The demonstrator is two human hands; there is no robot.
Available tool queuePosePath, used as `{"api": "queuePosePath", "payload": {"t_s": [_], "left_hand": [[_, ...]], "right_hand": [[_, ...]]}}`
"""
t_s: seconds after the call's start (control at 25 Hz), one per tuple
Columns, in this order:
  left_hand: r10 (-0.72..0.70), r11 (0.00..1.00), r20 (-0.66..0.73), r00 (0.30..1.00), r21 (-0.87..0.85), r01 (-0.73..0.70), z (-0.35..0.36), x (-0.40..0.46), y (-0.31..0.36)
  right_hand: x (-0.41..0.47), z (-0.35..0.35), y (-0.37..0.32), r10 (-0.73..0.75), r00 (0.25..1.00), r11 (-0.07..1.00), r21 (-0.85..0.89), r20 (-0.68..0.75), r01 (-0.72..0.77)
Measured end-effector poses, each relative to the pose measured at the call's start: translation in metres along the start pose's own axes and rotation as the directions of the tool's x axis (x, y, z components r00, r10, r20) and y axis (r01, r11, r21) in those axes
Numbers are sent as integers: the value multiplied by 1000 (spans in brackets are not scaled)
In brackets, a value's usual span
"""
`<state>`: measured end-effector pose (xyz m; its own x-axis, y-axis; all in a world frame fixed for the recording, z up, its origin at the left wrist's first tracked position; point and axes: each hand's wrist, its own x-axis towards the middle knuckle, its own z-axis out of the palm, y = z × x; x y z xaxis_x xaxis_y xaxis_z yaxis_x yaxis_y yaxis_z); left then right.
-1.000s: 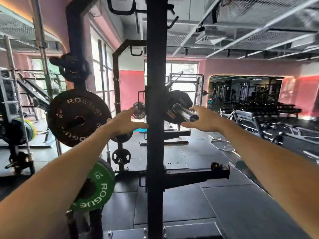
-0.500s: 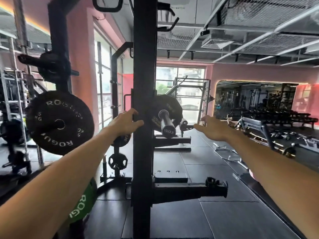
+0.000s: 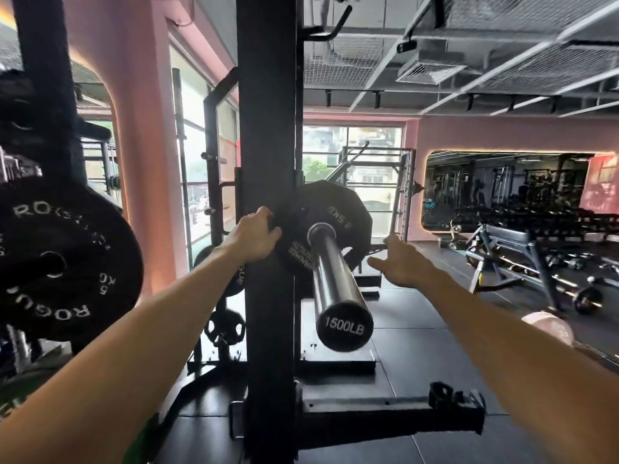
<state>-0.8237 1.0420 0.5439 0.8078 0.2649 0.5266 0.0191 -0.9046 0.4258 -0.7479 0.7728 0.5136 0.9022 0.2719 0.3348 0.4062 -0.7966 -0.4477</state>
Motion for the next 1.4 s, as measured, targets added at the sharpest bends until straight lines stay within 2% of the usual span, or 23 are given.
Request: {"api": "queuePosePath", "payload": {"t_s": [0.16,0.36,0.52,0.68,0.84,0.96,1.08,1.2,1.4], "left_hand": [[64,997,-16,998,54,-64,28,50,-2],[172,953,-80,982,265,-145,47,80,8],[184,908,-12,983,384,-165,47,89,18],[117,925,54,992,357,-129,43,80,15],[26,972,56,998,232,-38,39,55,11],[-25,989,52,998,144,17,27,25,15],[-45,993,-3,999,110,45,6,-11,28],[-27,986,-63,998,164,37,-15,-55,42],[1,988,-136,991,155,20,-50,-142,66]], "right_hand": [[54,29,-1,6,999,998,66,-45,-3],[86,50,-7,-62,995,992,106,-82,71],[92,45,-2,-145,989,987,70,-34,147],[88,47,-13,-113,977,985,113,-180,134],[74,37,-20,-202,958,956,170,-203,238],[46,24,-23,-197,958,959,162,-207,233],[4,7,-27,-200,958,968,109,-204,225],[-46,-13,-33,-248,950,965,36,-191,259],[-139,-49,-45,-287,940,957,-29,-186,287]]}}
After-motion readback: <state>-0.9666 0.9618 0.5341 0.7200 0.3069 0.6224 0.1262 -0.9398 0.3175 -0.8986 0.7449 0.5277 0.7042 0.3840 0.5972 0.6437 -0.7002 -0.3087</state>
